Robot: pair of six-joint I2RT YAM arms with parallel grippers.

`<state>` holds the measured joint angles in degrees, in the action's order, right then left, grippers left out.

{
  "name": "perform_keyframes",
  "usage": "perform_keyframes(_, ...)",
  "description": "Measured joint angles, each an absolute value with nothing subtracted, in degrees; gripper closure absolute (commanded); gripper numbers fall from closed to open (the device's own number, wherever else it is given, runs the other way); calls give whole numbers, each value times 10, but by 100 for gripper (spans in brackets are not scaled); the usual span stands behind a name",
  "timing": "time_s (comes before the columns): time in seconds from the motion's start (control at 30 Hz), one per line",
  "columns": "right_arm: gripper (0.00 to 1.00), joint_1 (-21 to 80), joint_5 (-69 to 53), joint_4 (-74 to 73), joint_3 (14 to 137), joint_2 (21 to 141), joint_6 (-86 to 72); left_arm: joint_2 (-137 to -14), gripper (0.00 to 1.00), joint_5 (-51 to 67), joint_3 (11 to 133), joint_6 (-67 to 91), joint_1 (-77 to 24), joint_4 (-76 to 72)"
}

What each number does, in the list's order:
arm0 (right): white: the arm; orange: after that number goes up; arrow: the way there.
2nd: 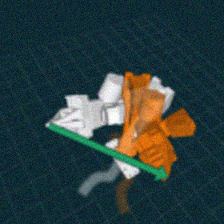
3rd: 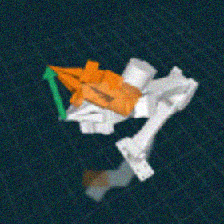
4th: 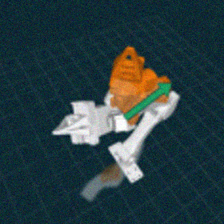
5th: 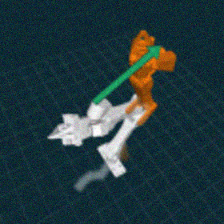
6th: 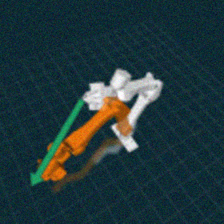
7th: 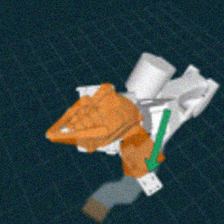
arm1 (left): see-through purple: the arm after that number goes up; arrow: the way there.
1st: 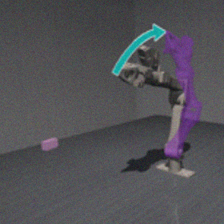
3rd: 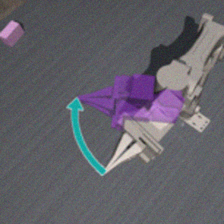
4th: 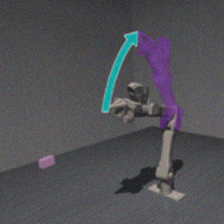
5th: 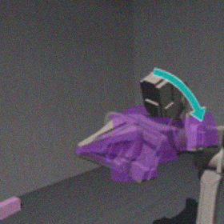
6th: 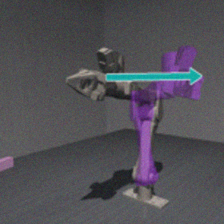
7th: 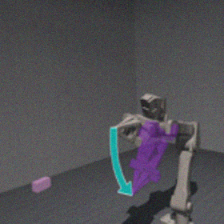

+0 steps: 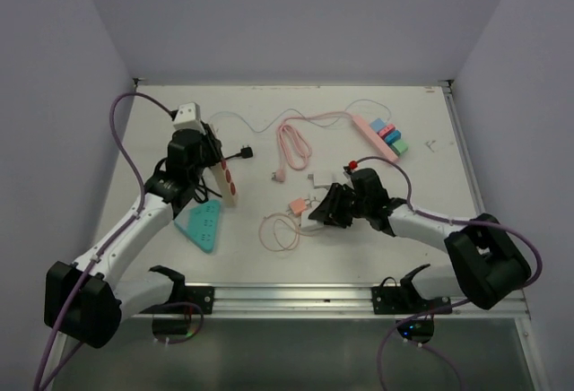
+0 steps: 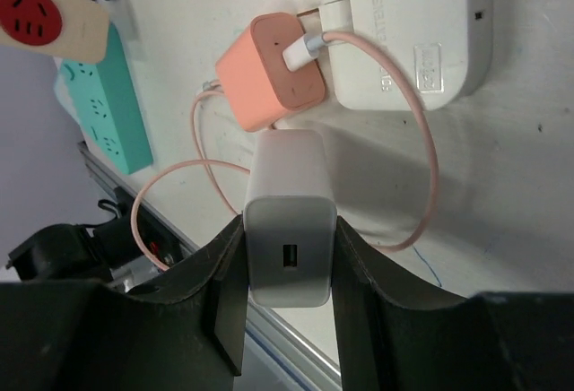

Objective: Pull the plug off the socket

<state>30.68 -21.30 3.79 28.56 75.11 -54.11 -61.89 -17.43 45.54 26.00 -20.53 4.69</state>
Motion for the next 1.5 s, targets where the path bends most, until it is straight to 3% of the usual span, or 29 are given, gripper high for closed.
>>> perform_keyframes(0.1,96,307,-232,82,287,800,-525,-658,100,-163,462,260,-194,43)
perform_keyframes(0.13,88,307,-244,96,290,816,-524,-674,100,-157,469,260,-189,43)
perform_keyframes(0.23,75,307,-256,116,317,854,-510,-727,100,-132,499,262,-167,39)
perform_keyframes(0.4,30,307,-222,67,361,854,-458,-791,98,-90,540,283,-111,23)
perform_keyframes(0.53,15,307,-176,-30,415,808,-394,-827,91,-67,559,296,-70,12)
perform_keyframes(0.73,11,307,-63,-183,502,704,-320,-874,66,-41,587,311,-36,11)
perform_keyframes(0.77,10,307,-31,-208,513,689,-313,-881,54,-35,593,312,-33,14)
perform_keyframes(0.9,8,303,80,-295,546,671,-293,-888,29,-34,608,306,-25,32)
perform_keyframes(1.0,7,293,129,-343,543,680,-285,-881,17,-43,621,303,-23,52)
perform_keyframes(1.17,7,277,152,-365,515,700,-279,-839,6,-61,634,295,-23,102)
perform_keyframes(1.33,10,270,153,-355,505,752,-272,-779,5,-66,663,283,-23,161)
perform_keyframes(1.37,13,270,150,-350,504,765,-269,-764,5,-64,663,279,-23,172)
perform_keyframes(1.5,38,270,122,-322,502,803,-258,-702,5,-42,647,269,-23,207)
